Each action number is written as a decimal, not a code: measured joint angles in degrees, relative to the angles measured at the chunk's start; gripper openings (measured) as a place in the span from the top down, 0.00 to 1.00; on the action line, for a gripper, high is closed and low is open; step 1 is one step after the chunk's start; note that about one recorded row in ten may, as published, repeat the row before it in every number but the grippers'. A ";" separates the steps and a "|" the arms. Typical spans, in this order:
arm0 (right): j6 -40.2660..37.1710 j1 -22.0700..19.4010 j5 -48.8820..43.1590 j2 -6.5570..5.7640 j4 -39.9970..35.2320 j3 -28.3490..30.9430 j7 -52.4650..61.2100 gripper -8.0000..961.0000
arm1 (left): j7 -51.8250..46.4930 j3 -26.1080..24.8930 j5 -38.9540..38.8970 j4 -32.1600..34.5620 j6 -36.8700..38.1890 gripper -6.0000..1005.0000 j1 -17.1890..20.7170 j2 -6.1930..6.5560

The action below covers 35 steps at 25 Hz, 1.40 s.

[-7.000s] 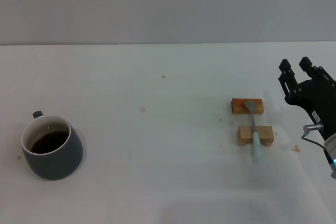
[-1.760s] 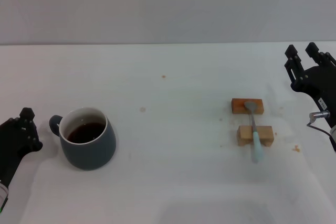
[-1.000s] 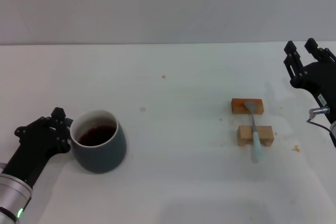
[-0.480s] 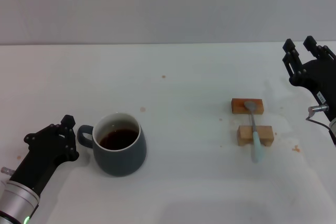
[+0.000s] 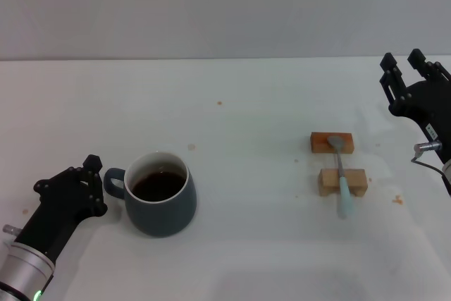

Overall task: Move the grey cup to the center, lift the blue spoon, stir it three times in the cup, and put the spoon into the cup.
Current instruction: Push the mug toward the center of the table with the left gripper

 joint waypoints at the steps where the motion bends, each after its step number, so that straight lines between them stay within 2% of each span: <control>1: 0.00 0.03 0.00 0.00 0.00 0.00 0.00 0.53 | 0.00 0.00 0.15 -0.33 -0.46 1.00 0.00 0.00; 35: -0.01 0.81 0.00 -0.18 -0.53 0.00 0.00 0.53 | 0.56 3.78 0.20 -4.88 -4.36 1.00 -1.32 0.00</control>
